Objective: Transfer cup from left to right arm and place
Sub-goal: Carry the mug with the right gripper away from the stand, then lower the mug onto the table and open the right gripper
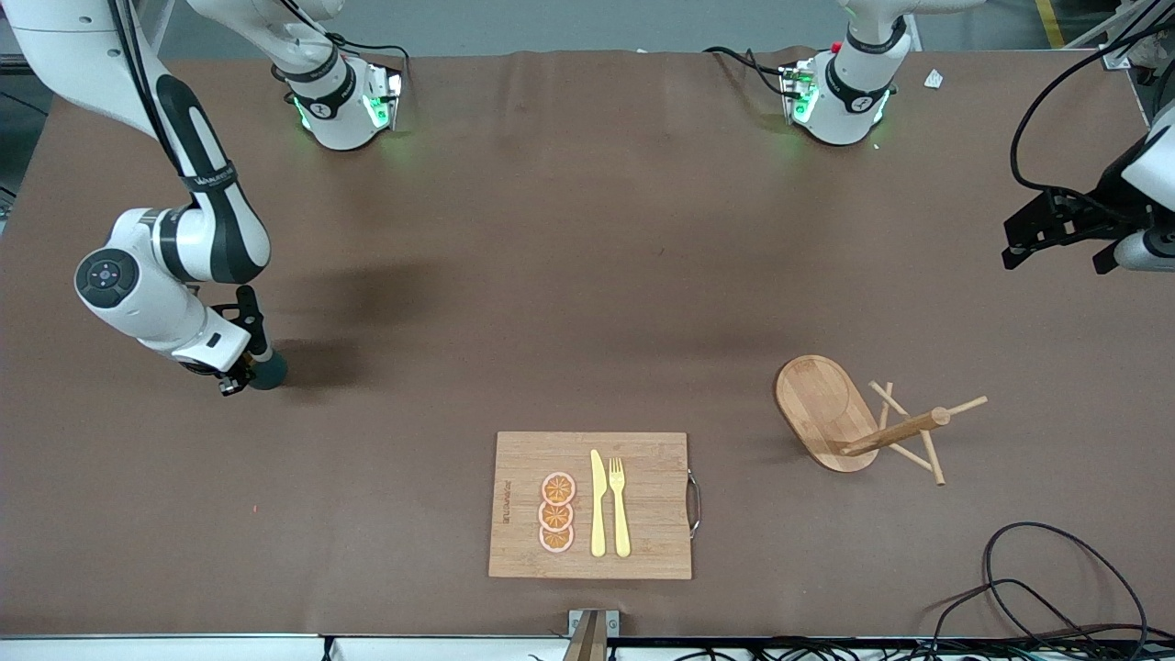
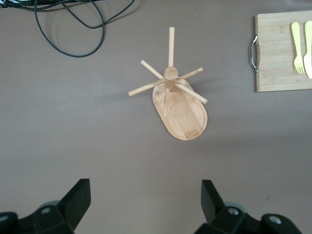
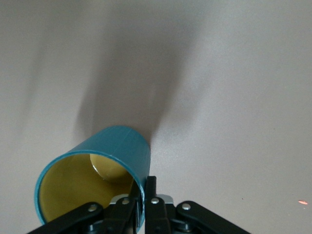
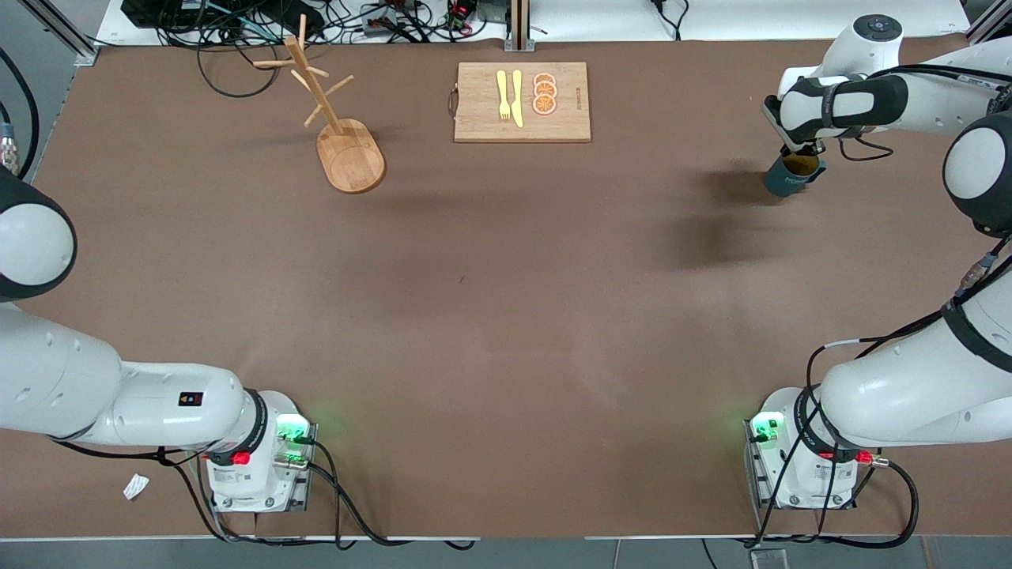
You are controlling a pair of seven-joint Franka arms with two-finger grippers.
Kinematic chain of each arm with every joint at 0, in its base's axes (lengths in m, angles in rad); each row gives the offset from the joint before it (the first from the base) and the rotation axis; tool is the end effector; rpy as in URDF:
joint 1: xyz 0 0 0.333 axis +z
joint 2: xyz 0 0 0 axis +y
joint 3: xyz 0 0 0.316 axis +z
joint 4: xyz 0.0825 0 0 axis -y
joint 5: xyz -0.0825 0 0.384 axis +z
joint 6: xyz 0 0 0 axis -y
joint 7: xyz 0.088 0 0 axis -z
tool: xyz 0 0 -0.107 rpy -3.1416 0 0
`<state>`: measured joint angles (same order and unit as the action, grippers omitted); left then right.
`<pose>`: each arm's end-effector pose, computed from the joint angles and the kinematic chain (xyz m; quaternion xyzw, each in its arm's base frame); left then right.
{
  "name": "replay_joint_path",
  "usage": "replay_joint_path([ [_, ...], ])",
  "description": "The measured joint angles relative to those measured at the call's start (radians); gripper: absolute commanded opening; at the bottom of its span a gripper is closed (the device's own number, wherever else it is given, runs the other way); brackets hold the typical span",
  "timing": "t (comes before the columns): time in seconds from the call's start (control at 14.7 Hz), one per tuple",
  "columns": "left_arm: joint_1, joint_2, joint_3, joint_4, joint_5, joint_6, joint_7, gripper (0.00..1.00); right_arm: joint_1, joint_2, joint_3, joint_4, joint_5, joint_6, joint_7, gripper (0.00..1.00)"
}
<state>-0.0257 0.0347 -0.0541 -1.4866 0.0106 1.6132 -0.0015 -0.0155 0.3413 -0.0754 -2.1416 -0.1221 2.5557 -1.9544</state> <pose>0.5686 -0.0438 0.6489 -0.9982 0.0390 -0.0461 0.0025 0.5771 -0.0505 0.2501 0.5527 0.8312 -0.0221 0.0560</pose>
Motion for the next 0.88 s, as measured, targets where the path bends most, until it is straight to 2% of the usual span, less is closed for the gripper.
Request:
replay_joint_path([
  [0.41,0.002,-0.004,0.029,0.002,-0.047,-0.069,0.000,1.00,-0.001,0.000,-0.003,0.010,0.000,-0.030,0.001,1.00],
  [0.61,0.001,-0.017,0.030,-0.015,-0.047,-0.071,0.000,1.00,-0.002,-0.009,-0.007,0.089,0.000,-0.206,0.071,1.00],
  [0.88,0.000,-0.061,0.029,-0.073,-0.047,-0.046,0.000,1.00,-0.003,-0.055,-0.010,0.197,0.000,-0.433,0.347,1.00],
])
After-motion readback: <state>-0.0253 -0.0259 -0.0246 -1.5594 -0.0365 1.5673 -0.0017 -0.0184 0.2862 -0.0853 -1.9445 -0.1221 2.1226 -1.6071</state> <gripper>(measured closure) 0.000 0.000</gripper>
